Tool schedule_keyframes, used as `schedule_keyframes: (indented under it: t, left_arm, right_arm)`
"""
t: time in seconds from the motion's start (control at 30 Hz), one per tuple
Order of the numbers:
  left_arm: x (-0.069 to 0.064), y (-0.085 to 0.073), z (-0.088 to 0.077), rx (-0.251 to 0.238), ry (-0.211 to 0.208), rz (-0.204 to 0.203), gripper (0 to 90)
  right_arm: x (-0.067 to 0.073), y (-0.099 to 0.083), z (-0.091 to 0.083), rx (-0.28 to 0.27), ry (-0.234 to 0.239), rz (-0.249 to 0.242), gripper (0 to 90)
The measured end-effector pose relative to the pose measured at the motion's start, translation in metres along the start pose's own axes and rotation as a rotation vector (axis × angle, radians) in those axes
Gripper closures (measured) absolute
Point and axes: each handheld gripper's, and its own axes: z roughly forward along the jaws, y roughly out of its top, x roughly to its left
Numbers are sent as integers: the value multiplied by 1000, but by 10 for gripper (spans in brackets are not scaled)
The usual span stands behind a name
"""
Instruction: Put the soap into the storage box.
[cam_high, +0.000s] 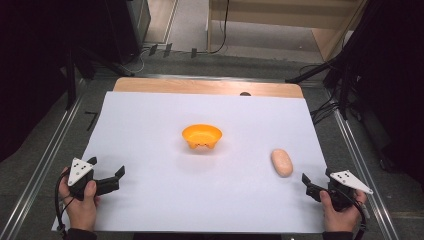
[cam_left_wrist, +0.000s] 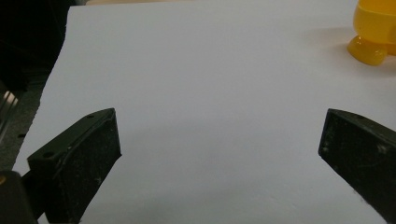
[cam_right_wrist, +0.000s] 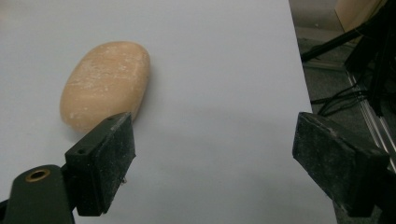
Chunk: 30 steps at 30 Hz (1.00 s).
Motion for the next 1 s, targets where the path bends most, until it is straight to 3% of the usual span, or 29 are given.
schedule_keyframes:
  t: [0.33,0.67,0.7,0.77,0.83,0.93,1.0]
  left_arm:
    - [-1,0,0,-2,4,11,0]
    - [-3,0,0,2,8,19,0]
    - [-2,0,0,0,7,18,0]
    - [-2,0,0,0,9,16,0]
    - [-2,0,0,-1,10,15,0]
    - [-3,0,0,2,13,16,0]
    - [-3,0,0,4,15,22,0]
  right_arm:
    - [3,2,3,44,-11,-24,187]
    - [2,7,0,98,92,-32,247]
    - [3,8,1,108,96,-32,259]
    - [7,9,3,131,52,-51,323]
    - [6,10,4,132,86,-43,345]
    - [7,17,8,176,125,-32,349]
    - [9,22,11,219,122,-27,344]
